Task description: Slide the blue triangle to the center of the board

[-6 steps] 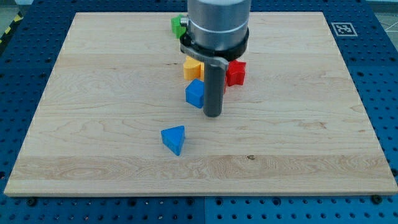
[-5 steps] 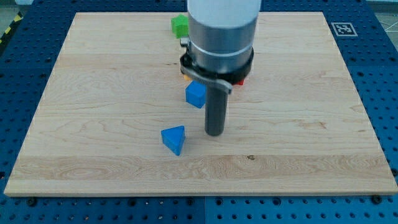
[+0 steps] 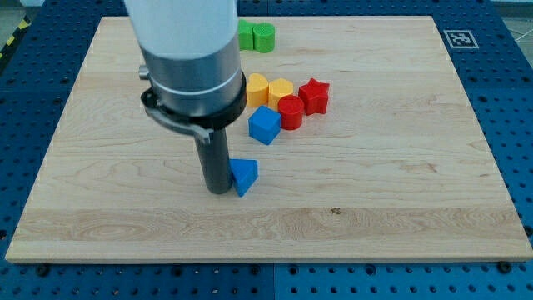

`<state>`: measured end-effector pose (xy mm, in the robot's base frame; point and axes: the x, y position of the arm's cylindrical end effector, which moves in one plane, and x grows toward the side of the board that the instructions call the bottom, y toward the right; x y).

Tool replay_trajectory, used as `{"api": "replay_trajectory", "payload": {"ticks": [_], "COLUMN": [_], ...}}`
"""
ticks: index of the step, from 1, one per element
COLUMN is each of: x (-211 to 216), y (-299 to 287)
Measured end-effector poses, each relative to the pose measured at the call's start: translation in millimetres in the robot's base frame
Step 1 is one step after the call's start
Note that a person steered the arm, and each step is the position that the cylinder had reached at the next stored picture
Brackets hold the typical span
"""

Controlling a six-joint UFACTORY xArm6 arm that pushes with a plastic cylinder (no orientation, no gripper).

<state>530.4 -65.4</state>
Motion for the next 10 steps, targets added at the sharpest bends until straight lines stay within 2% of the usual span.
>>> {"api": "replay_trajectory", "payload": {"ticks": [1,2,3,4,5,6,8,10], "x": [7.4,44.1,43.3,27.7,16.3,1.8,22.1,-33.3], "y": [-2.0,0.9,48.0,49.7,0.7,-5.7,29.0,28.8]}}
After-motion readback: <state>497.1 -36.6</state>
